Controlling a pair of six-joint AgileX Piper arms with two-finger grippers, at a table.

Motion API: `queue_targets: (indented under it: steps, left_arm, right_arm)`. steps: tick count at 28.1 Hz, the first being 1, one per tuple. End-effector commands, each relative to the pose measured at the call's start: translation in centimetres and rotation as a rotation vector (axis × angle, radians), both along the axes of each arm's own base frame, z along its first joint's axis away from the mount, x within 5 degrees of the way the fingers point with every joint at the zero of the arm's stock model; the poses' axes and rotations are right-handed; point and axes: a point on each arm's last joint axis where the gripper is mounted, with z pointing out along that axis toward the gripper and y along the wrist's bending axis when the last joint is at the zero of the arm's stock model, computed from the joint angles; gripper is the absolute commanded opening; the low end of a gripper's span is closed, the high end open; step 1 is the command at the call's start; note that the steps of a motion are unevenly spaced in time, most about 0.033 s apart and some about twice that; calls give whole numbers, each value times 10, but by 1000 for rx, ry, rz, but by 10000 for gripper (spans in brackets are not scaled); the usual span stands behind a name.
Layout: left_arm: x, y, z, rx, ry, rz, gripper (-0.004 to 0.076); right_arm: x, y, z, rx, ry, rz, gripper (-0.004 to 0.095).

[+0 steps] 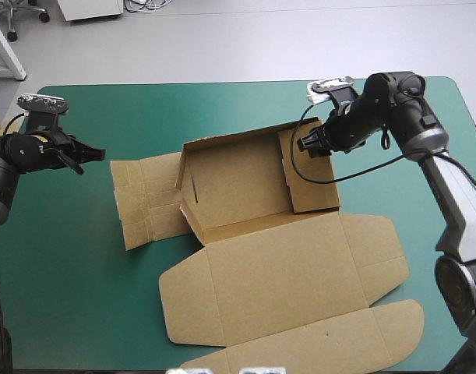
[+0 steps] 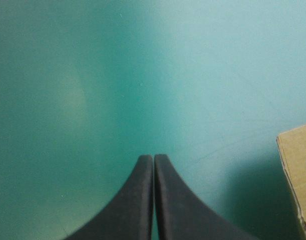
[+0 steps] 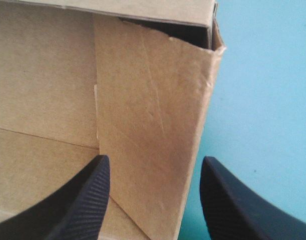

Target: Fold the box

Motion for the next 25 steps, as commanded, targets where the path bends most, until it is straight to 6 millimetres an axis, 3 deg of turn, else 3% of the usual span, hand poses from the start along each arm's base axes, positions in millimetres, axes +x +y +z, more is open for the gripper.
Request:
queue_targets:
  steps: [1, 4, 8, 16, 25]
  left_arm:
    - [-3, 0, 25, -15, -124, 21, -1]
    - [-3, 0, 25, -15, -124, 21, -1]
    - [-3, 0, 25, -15, -124, 21, -1]
    - [-3, 0, 25, -15, -124, 21, -1]
    - [-3, 0, 25, -15, -126, 22, -1]
  right_arm:
    - [-35, -10, 55, 55, -147, 5, 519]
    - [-52, -15, 72, 67, -199, 5, 519]
    - [-66, -19, 68, 57, -193, 12, 519]
    - [-80, -25, 29, 61, -295, -1, 519]
    - [-71, -21, -29, 124, -338, -29, 519]
